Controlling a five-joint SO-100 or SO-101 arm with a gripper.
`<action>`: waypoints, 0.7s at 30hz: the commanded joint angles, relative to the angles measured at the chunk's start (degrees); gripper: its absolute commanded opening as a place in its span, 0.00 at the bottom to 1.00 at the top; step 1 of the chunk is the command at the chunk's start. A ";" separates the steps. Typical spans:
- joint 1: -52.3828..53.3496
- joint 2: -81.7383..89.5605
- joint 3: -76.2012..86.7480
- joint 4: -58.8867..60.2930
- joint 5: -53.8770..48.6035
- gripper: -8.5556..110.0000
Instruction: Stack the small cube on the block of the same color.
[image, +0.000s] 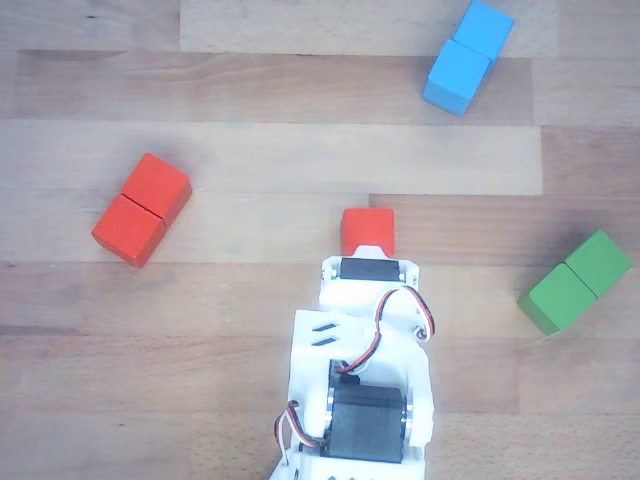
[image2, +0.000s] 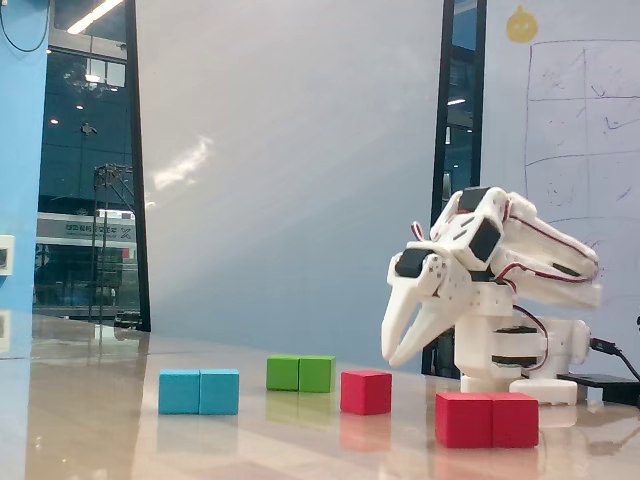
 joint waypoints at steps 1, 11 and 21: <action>0.35 -12.57 -15.29 -3.08 0.00 0.08; 0.35 -47.99 -47.99 -2.99 -0.09 0.08; 0.09 -70.14 -57.66 -2.90 0.26 0.08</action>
